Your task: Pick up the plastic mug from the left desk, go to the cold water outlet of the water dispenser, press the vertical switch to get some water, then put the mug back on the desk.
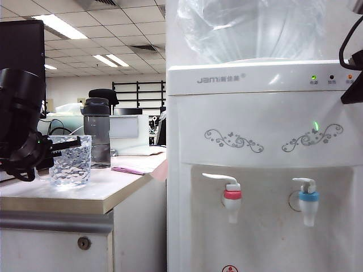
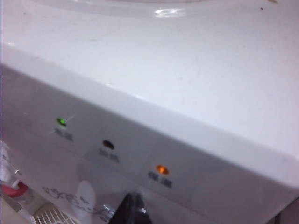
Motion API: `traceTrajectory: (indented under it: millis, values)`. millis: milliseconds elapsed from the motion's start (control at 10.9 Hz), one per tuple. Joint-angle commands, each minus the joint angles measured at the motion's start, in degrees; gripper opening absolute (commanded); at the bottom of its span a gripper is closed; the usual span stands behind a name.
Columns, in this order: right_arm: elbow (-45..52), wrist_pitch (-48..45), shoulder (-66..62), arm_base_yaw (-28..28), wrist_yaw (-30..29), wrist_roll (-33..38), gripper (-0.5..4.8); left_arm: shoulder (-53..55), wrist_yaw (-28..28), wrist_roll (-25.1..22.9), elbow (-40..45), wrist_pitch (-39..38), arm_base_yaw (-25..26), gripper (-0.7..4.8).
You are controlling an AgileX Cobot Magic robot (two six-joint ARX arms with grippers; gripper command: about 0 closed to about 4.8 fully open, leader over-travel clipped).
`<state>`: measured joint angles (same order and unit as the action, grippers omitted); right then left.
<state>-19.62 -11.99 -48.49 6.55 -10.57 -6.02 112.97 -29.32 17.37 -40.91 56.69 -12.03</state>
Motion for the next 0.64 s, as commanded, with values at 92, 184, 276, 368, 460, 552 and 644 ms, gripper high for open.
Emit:
traceTrajectory:
  millis: [92, 184, 276, 368, 460, 552, 644]
  values:
    - [-0.6, -3.2, -0.2, -0.5, 4.3, 0.0, -0.01, -0.4, 0.0, 0.1, -0.5, 2.2, 0.0, 0.37]
    - [-0.6, -3.2, -0.2, -0.5, 4.3, 0.0, -0.01, -0.4, 0.0, 0.1, -0.5, 2.3, 0.0, 0.36]
    - [-0.6, -3.2, -0.2, -0.5, 4.3, 0.0, -0.01, -0.4, 1.8, 0.3, -0.4, 2.6, -0.1, 0.67]
    - [-0.6, -3.2, -0.2, -0.5, 4.3, 0.0, -0.01, -0.4, 1.8, 0.5, -0.3, 2.6, -0.1, 0.81]
    - [-0.6, -3.2, -0.2, -0.5, 4.3, 0.0, -0.01, -0.5, 2.2, 0.7, -0.3, 2.6, -0.2, 0.85]
    - [-0.6, -3.2, -0.2, -0.5, 4.3, 0.0, -0.01, -1.9, 2.4, 1.6, -0.3, -0.3, -0.2, 0.87]
    - [-0.6, -3.2, -0.2, -0.5, 4.3, 0.0, -0.01, -4.0, 3.0, 1.7, -0.1, -3.5, -0.5, 0.9]
